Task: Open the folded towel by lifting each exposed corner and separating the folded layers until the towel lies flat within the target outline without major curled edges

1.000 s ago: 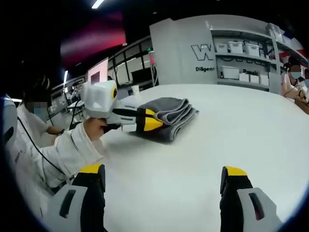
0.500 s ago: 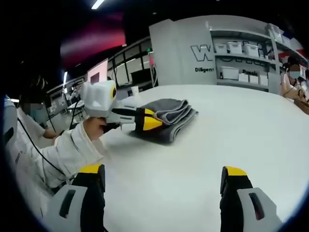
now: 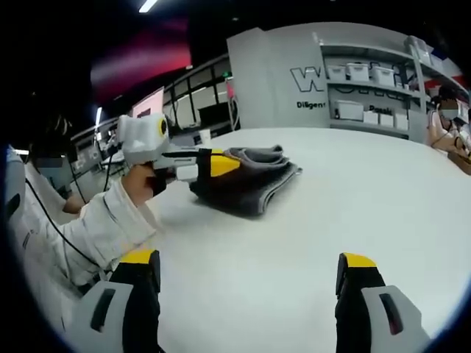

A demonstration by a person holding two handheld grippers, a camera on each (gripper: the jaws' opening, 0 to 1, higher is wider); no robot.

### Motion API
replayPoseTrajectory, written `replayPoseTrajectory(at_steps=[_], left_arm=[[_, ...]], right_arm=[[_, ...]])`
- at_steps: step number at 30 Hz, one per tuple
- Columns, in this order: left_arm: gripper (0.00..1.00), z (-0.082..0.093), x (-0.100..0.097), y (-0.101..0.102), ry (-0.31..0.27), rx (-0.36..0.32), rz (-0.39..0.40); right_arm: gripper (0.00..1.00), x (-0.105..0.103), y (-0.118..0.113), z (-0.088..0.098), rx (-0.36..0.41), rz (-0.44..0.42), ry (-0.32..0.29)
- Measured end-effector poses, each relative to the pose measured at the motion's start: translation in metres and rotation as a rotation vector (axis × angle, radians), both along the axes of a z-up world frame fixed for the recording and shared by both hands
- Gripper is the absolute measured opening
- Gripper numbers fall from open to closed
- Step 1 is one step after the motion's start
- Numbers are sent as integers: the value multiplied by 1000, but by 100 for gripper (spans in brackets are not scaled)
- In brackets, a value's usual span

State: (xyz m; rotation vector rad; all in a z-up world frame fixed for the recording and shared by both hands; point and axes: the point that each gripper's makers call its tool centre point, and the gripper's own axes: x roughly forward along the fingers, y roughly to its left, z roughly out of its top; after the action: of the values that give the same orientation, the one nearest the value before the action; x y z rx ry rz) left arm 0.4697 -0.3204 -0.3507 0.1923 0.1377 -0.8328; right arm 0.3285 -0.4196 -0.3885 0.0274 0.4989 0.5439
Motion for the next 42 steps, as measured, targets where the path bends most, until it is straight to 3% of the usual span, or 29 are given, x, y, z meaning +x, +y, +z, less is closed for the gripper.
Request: replayPoseTrajectory(at_steps=[8, 24, 38, 42], left_arm=[[5, 9, 4, 6, -3, -53, 17], [5, 29, 13, 44, -6, -188, 125], [5, 40, 18, 85, -27, -252, 234], [5, 38, 19, 96, -27, -240, 262]], right_arm=[[99, 0, 3, 2, 3, 4, -5], [99, 0, 8, 3, -17, 16, -1], [99, 2, 15, 5, -32, 37, -2], [99, 3, 17, 5, -37, 43, 0]])
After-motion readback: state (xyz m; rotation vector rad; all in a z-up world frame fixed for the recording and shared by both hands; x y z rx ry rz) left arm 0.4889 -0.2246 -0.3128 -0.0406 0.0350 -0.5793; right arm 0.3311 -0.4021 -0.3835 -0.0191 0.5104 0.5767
